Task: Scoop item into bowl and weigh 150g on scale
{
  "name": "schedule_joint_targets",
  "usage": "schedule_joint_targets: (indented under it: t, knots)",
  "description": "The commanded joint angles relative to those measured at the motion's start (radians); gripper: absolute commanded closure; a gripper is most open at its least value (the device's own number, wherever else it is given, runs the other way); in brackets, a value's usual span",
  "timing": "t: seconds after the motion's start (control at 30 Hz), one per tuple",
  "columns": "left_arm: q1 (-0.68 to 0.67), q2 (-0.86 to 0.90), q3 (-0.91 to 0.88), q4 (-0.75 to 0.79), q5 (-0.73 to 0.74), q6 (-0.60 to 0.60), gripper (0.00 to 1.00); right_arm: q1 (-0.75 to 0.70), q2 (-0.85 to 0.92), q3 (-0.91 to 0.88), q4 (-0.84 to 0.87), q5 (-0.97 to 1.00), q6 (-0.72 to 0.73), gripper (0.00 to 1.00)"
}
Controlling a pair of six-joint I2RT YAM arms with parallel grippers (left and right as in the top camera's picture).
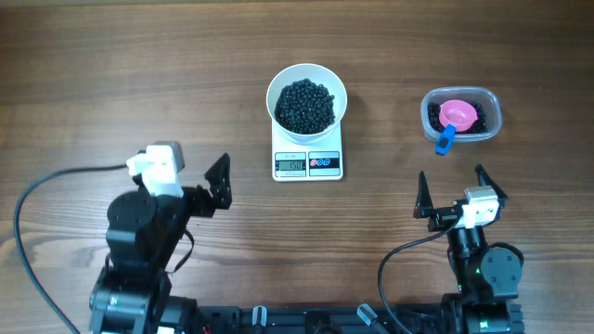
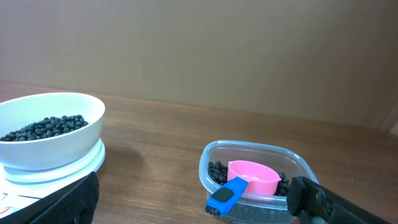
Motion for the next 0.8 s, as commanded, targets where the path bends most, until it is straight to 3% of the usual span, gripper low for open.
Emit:
schedule_joint_targets:
  t: [0.0, 0.33, 0.77]
  knots:
    - [0.035, -0.09, -0.07, 0.028, 0.042, -0.006, 0.0, 0.003, -0.012, -0.002, 0.001, 0.005, -0.008, 0.0]
    - [0.12, -0.262, -0.244, 0.146, 0.105, -0.005, 0.0, 0.003, -0.012, -0.002, 0.001, 0.005, -0.008, 0.0]
    - [0.187, -0.405, -0.345, 0.204, 0.105, -0.005, 0.0, 0.003, -0.012, -0.002, 0.001, 0.005, -0.008, 0.0]
